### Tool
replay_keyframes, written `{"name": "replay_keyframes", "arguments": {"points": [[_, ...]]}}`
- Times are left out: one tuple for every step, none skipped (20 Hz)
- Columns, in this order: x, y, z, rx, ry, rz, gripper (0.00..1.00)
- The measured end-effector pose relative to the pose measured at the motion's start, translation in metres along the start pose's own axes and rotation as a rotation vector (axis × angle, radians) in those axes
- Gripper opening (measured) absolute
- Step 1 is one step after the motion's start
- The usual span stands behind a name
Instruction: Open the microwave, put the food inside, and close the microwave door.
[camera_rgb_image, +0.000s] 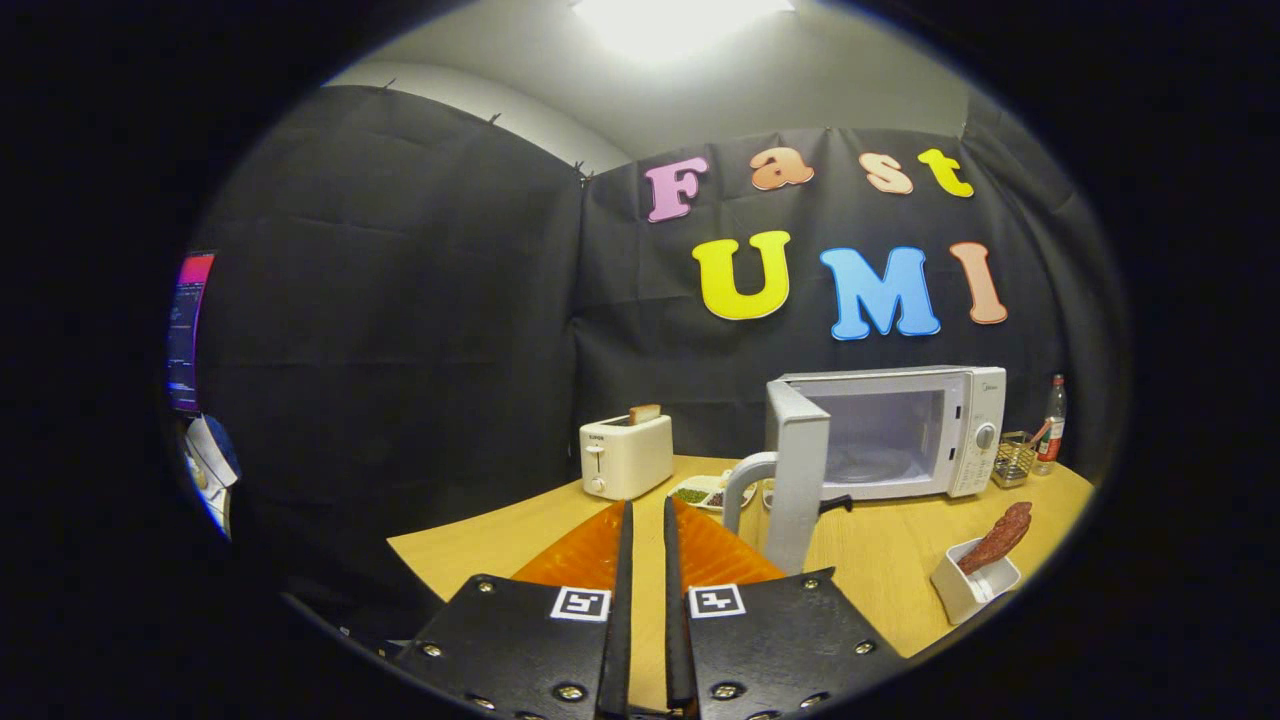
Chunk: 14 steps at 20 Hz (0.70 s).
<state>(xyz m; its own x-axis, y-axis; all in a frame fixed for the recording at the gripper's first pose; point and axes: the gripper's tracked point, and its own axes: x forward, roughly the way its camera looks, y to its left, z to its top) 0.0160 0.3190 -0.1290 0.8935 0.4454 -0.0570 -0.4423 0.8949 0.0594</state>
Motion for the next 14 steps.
{"name": "replay_keyframes", "arguments": {"points": [[-0.010,-0.019,0.001,-0.003,0.013,-0.002,0.14],[-0.020,-0.041,0.003,0.010,0.020,-0.007,0.14],[-0.027,-0.060,0.000,0.033,0.035,-0.005,0.14],[-0.032,-0.081,-0.001,0.054,0.043,-0.011,0.34],[-0.038,-0.105,-0.001,0.055,0.048,-0.046,0.43],[-0.043,-0.133,-0.002,0.038,0.050,-0.091,0.46],[-0.047,-0.158,-0.006,0.017,0.060,-0.132,0.52],[-0.051,-0.183,-0.011,-0.002,0.072,-0.183,0.67],[-0.054,-0.207,-0.017,-0.023,0.082,-0.224,0.83],[-0.059,-0.230,-0.019,-0.038,0.084,-0.264,0.92],[-0.063,-0.250,-0.022,-0.050,0.087,-0.301,0.92],[-0.067,-0.272,-0.026,-0.056,0.090,-0.339,0.92],[-0.069,-0.292,-0.031,-0.055,0.092,-0.378,0.92],[-0.072,-0.313,-0.036,-0.029,0.095,-0.419,0.92]]}}
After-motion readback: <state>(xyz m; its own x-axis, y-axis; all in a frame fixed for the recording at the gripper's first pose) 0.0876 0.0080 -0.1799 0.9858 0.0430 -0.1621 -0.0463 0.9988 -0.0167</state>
